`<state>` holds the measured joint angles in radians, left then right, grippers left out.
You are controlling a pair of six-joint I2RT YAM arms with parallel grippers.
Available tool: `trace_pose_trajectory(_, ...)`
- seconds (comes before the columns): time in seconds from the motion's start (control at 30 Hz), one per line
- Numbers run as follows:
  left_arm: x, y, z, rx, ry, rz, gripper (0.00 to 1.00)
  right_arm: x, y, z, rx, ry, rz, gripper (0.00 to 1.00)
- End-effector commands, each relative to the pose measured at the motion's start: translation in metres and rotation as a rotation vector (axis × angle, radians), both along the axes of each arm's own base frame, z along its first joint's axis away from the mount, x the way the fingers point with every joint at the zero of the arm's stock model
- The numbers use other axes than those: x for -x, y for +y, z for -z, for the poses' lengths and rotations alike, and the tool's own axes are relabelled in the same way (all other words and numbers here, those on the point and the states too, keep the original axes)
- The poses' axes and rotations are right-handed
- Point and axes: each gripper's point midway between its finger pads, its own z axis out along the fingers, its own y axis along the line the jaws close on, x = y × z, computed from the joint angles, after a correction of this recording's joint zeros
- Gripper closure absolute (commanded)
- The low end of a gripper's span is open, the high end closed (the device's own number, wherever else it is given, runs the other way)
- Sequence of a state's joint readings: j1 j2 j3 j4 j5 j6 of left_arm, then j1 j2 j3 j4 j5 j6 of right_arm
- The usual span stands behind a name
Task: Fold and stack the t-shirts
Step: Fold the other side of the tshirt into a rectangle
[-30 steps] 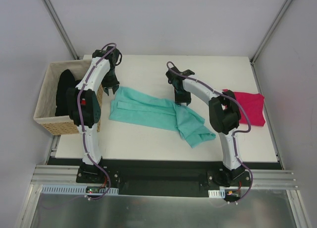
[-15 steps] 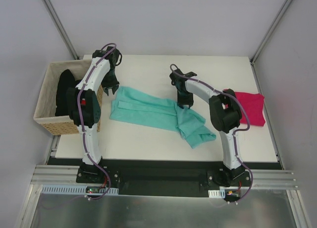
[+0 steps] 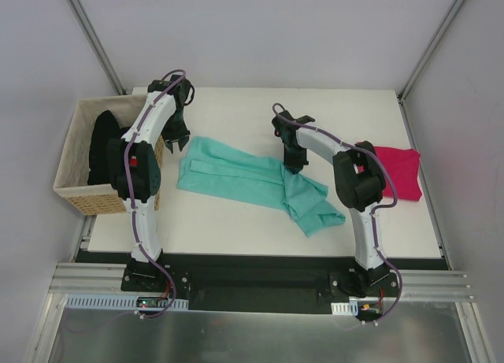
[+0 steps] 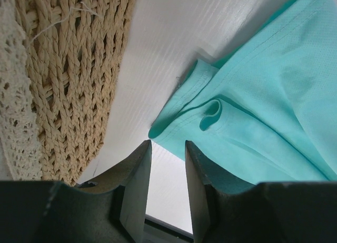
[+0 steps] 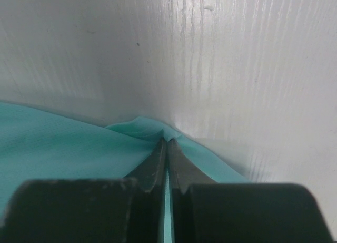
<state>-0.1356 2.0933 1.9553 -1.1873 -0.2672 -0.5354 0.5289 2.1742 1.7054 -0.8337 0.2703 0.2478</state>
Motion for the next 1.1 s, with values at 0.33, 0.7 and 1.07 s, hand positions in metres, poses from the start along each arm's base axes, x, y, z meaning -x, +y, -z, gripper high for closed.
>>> trace_pose_trajectory(0.33,-0.004,0.000,-0.016,0.012,-0.029,-0.021,0.69,-0.020,-0.014,-0.055,0.049,-0.125,-0.011,0.99)
trace_pose_trajectory(0.7,-0.003,0.001,-0.029,0.016,-0.073,-0.016,0.68,-0.031,-0.019,-0.109,0.063,-0.249,-0.034,0.99)
trace_pose_trajectory(1.07,0.003,0.001,-0.032,0.021,-0.091,-0.020,0.68,-0.028,-0.014,-0.139,0.094,-0.323,-0.092,0.99)
